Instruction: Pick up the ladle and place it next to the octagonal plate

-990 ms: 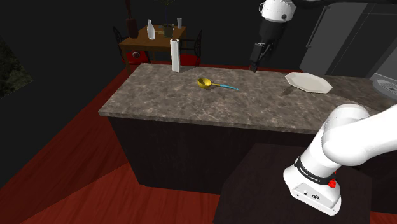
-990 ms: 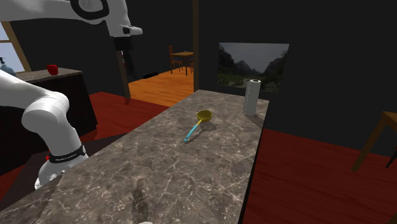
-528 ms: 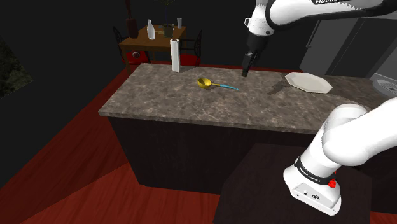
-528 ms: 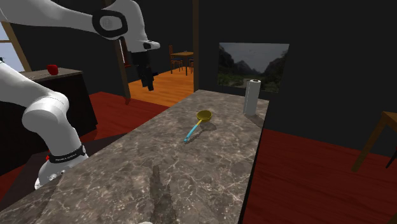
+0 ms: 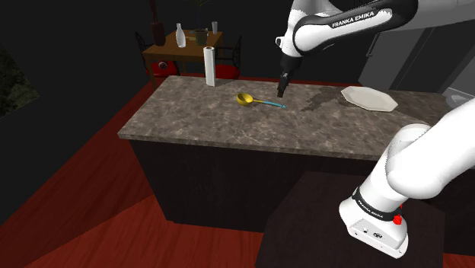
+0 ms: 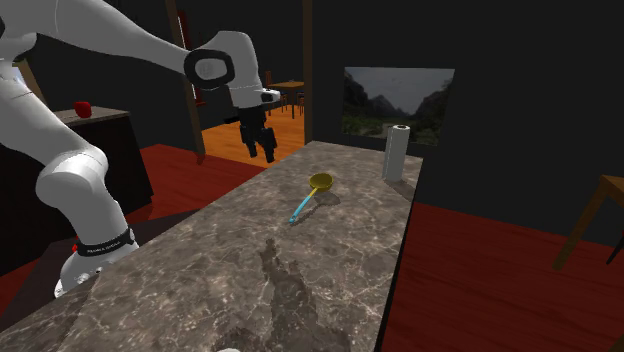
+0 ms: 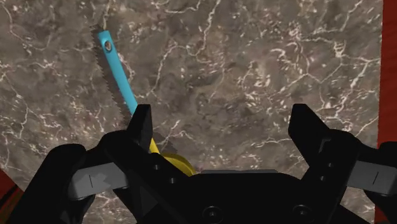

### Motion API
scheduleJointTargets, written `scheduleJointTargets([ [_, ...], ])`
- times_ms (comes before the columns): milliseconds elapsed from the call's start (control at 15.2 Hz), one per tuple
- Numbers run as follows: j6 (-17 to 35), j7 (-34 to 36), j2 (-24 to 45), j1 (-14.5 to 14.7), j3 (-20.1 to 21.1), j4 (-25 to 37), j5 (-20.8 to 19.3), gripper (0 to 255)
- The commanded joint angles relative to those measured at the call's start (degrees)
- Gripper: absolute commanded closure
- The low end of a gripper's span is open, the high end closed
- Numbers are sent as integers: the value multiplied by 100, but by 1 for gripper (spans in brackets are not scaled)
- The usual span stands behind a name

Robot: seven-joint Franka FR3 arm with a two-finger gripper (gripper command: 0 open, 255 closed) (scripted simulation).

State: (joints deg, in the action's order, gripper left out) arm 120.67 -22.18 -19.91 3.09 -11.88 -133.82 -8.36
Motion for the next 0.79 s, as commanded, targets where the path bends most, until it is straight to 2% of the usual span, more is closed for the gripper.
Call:
scheduleJointTargets([
  [0, 338, -343, 466, 53, -119, 188, 36, 0],
  [396, 1128, -1419, 1768, 120, -362, 830, 344, 0],
  [726, 1577, -2333, 2888, 51, -362, 1586, 754, 0],
])
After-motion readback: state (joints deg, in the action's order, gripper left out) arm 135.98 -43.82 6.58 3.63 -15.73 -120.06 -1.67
